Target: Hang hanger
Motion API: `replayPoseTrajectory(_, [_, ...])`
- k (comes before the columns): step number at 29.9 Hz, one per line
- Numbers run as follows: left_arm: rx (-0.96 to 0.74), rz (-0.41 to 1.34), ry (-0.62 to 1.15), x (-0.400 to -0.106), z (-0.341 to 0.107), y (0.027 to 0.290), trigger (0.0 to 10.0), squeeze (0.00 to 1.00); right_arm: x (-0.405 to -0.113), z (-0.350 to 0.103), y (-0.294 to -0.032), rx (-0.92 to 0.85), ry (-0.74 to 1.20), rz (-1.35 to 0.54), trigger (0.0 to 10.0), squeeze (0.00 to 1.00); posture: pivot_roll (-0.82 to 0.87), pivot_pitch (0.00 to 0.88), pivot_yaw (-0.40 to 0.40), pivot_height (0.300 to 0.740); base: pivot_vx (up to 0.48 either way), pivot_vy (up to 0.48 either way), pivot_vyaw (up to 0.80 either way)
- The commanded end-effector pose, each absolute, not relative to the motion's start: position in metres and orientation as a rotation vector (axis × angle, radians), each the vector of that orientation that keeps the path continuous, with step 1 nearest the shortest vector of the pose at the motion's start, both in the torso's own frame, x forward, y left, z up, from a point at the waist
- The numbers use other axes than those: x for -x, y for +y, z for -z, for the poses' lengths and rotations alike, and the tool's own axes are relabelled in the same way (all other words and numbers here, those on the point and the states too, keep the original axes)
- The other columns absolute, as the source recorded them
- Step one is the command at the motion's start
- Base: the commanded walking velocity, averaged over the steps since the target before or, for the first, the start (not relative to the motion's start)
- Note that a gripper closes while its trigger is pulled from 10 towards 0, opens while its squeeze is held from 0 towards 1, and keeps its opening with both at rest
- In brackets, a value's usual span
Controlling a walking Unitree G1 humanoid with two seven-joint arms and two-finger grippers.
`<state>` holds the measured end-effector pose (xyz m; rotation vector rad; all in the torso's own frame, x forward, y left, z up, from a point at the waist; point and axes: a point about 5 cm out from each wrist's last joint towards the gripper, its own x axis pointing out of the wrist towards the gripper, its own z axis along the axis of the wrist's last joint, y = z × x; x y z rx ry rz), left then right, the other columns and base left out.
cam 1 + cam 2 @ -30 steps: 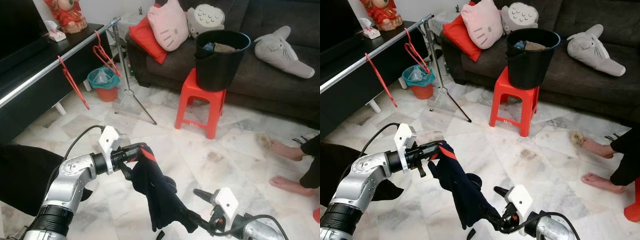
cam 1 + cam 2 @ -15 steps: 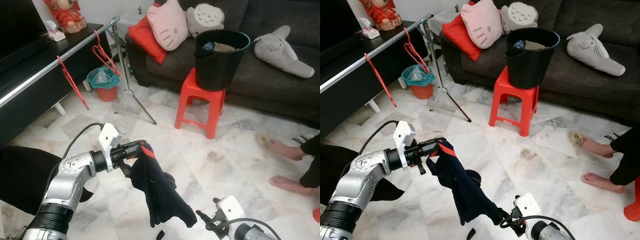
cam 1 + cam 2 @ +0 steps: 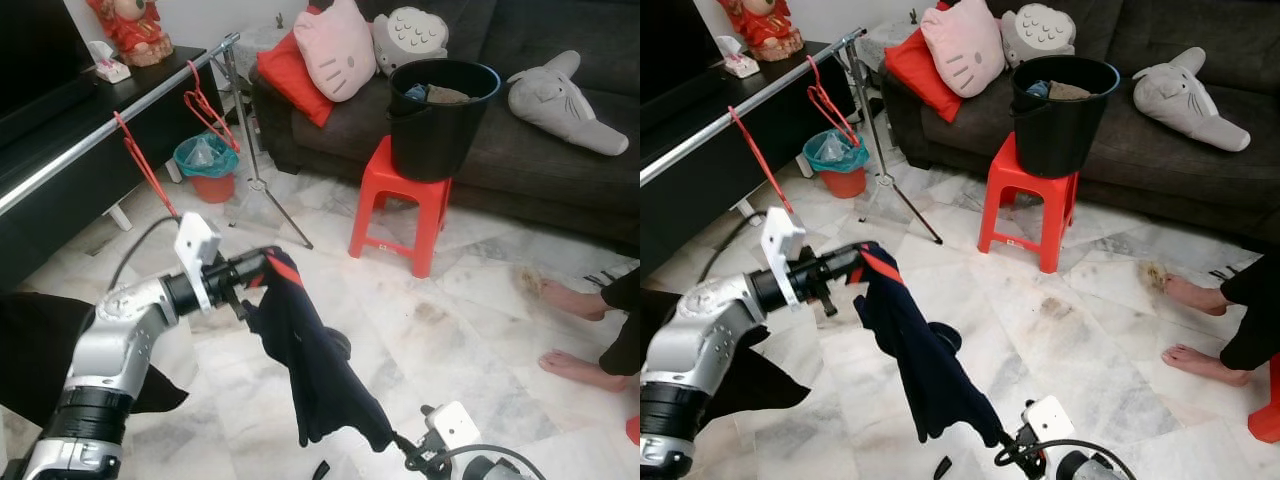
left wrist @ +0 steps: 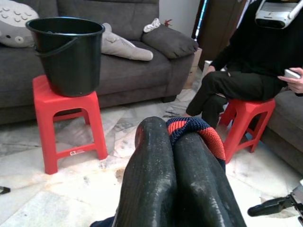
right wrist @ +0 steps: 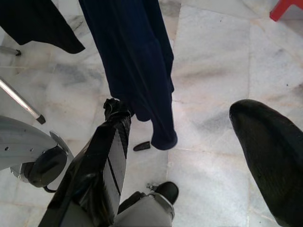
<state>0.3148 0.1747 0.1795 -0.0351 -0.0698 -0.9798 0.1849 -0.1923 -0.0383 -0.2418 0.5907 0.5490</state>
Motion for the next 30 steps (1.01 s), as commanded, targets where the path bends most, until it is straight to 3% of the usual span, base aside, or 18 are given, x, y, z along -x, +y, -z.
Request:
replayPoseTrajectory(1, [0.016,0.978,-0.133,-0.315,-0.200,0.182,10.0,0.00,-0.184,0.038,-0.193,0.243,0.583,-0.549,10.0,0.00,-0.04,0.067,0.082,0.740,0.000,0.000,0.00])
replayPoseTrajectory(11, [0.027,0.964,-0.148,-0.312,-0.214,0.202,10.0,0.00,-0.189,0.030,-0.200,0.237,0.547,-0.574,10.0,0.00,-0.04,0.067,0.082,0.740,0.000,0.000,0.00])
replayPoseTrajectory(23, [0.016,0.988,-0.093,-0.306,-0.217,0.218,10.0,0.00,-0.179,0.006,-0.184,0.124,0.509,-0.846,10.0,0.00,-0.04,0.067,0.080,0.740,0.000,0.000,0.00])
replayPoseTrajectory(30, [0.023,0.990,-0.078,-0.306,-0.215,0.220,10.0,0.00,-0.181,-0.003,-0.181,0.118,0.494,-0.873,10.0,0.00,-0.04,0.067,0.079,0.740,0.000,0.000,0.00])
